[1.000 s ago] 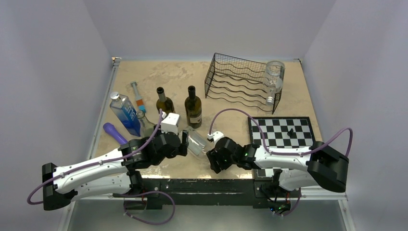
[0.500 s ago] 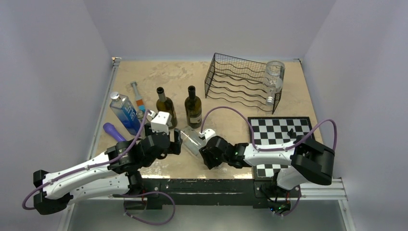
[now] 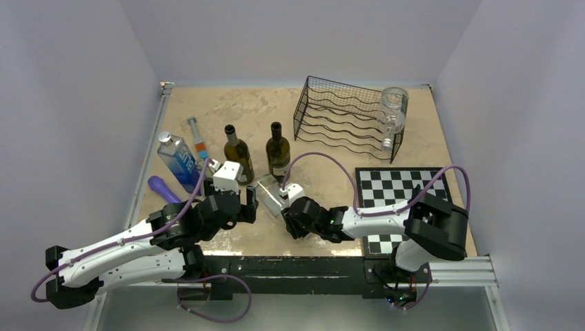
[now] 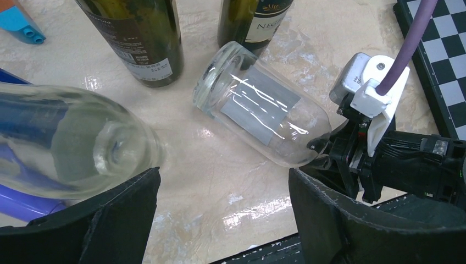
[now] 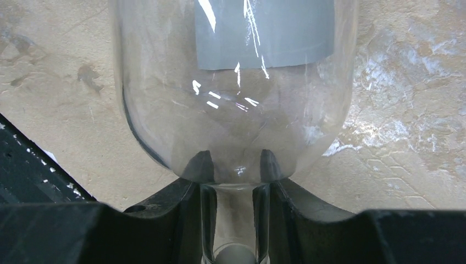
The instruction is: Put the wine bottle on the wine rack
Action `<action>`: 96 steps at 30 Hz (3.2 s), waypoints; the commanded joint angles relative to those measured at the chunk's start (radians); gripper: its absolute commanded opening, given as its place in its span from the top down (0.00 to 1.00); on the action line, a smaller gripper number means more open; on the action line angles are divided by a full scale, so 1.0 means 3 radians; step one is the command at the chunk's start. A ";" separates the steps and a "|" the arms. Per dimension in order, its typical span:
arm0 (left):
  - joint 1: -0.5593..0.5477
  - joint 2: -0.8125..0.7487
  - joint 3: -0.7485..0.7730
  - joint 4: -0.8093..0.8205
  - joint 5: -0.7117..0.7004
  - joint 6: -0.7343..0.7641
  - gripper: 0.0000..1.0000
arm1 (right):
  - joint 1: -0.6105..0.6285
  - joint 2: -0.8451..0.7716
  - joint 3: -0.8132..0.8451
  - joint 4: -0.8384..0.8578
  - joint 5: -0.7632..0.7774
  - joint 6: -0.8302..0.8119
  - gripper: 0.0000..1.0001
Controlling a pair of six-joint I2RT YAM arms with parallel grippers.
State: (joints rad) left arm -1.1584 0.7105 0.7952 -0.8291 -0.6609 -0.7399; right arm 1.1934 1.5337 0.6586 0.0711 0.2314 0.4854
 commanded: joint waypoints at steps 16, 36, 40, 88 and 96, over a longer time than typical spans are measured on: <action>0.0017 -0.0106 0.0121 -0.0023 -0.0173 -0.0019 0.10 | 0.0080 -0.0513 0.0006 -0.0473 0.0153 -0.0114 1.00; 0.0017 0.0016 0.0121 0.0287 -0.0175 0.0145 0.10 | 0.0087 -0.2159 0.0399 -0.2238 0.0809 -0.0033 1.00; 0.0016 0.0057 0.0175 0.0348 -0.0161 0.0194 0.10 | 0.0078 -0.2258 0.0646 -0.2502 0.1140 -0.0054 1.00; 0.0016 -0.0152 0.0795 0.0003 0.0337 0.0314 0.01 | -0.2517 0.0593 0.3865 -0.2801 0.1570 0.0023 1.00; 0.0016 -0.0110 0.0865 -0.0080 0.0286 0.0318 0.01 | -0.2576 0.0818 0.3788 -0.2428 0.1695 -0.0237 1.00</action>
State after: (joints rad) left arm -1.1584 0.6716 1.0122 -0.8471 -0.5617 -0.6598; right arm 0.4362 1.8095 1.7275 -0.8745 0.5858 0.4397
